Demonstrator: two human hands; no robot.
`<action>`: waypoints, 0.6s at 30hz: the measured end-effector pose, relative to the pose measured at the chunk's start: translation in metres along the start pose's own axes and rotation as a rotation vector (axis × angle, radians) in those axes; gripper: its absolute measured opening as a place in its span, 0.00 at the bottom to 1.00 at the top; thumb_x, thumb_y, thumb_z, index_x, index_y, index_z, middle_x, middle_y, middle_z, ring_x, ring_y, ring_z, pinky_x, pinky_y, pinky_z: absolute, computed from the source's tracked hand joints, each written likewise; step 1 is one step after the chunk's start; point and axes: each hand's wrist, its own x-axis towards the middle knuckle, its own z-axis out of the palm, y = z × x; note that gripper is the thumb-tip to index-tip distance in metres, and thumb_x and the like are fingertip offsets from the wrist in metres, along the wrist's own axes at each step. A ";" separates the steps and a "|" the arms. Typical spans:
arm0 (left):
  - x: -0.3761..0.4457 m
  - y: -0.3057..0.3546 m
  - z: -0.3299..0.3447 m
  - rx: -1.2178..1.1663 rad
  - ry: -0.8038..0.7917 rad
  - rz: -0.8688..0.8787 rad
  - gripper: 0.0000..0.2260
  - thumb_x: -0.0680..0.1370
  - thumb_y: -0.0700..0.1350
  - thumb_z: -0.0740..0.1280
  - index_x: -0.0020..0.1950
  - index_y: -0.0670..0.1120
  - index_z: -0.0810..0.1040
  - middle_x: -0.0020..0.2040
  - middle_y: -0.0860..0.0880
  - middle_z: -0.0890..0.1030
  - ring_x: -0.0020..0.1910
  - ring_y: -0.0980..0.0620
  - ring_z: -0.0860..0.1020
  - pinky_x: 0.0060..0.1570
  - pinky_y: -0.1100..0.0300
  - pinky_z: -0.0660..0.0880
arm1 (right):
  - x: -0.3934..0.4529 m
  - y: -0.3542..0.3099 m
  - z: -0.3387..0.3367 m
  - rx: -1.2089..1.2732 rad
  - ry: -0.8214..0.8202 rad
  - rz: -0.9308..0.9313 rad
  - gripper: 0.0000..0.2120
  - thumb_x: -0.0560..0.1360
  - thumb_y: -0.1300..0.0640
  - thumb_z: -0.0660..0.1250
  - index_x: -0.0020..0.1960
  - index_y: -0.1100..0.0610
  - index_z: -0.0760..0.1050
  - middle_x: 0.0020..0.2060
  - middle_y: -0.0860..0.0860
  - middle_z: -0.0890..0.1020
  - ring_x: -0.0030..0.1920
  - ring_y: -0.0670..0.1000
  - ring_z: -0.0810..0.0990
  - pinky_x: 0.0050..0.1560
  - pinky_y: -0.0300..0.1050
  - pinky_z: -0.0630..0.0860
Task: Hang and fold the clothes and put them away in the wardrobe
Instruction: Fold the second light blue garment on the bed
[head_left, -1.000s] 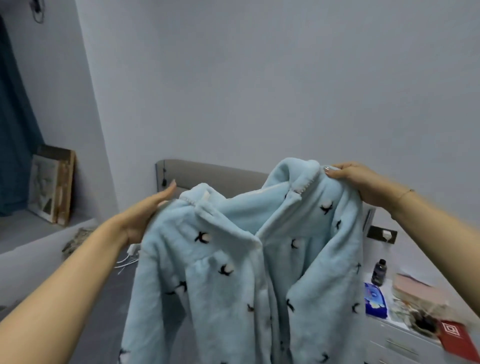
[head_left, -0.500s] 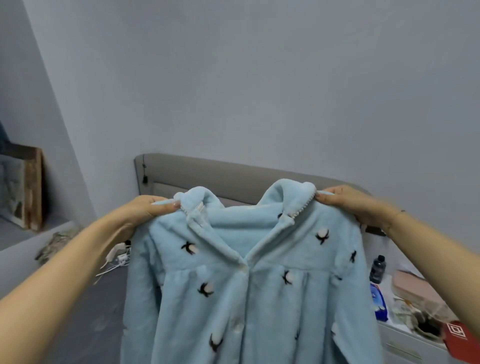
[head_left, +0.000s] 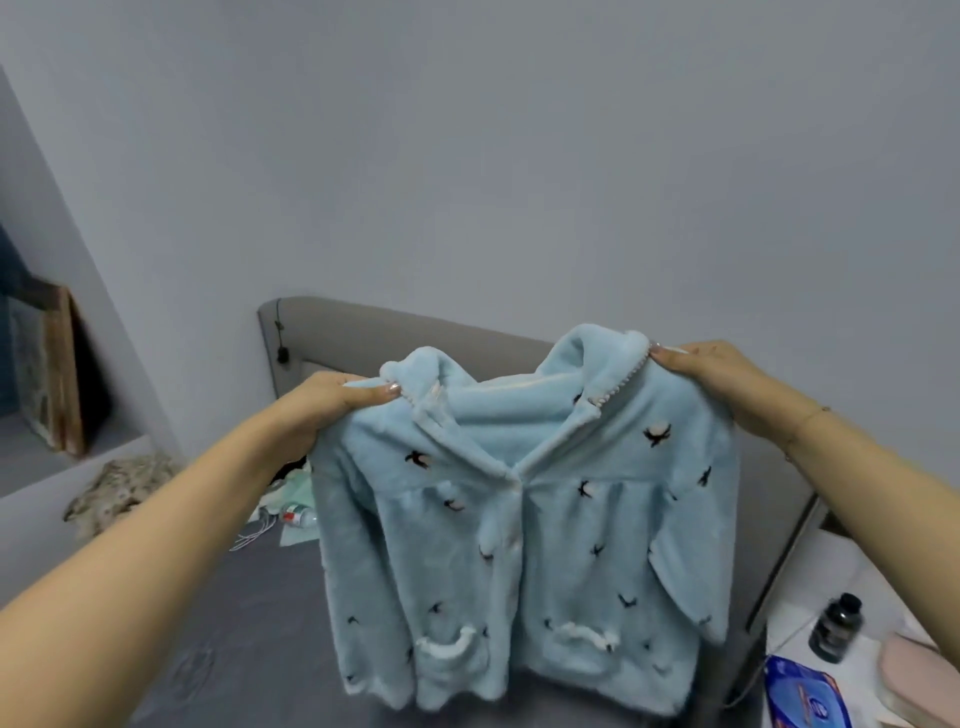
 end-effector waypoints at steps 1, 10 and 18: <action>0.002 -0.003 0.002 -0.024 0.008 0.002 0.24 0.59 0.58 0.81 0.47 0.45 0.86 0.47 0.43 0.86 0.46 0.48 0.85 0.40 0.60 0.79 | 0.006 0.001 0.000 0.008 -0.031 0.007 0.22 0.73 0.44 0.71 0.50 0.65 0.82 0.46 0.59 0.86 0.46 0.55 0.85 0.50 0.50 0.81; -0.058 -0.054 -0.029 -0.198 0.076 -0.067 0.23 0.63 0.52 0.77 0.52 0.40 0.84 0.48 0.40 0.85 0.45 0.46 0.84 0.38 0.59 0.81 | -0.028 0.015 0.071 0.211 -0.240 0.250 0.22 0.70 0.48 0.72 0.54 0.66 0.82 0.50 0.62 0.84 0.50 0.60 0.83 0.52 0.52 0.80; -0.141 -0.103 -0.098 -0.204 0.151 -0.126 0.17 0.65 0.50 0.77 0.48 0.40 0.85 0.49 0.39 0.85 0.45 0.46 0.84 0.44 0.56 0.82 | -0.081 0.011 0.161 0.432 -0.518 0.473 0.16 0.77 0.52 0.64 0.60 0.59 0.79 0.58 0.61 0.81 0.55 0.60 0.82 0.49 0.54 0.81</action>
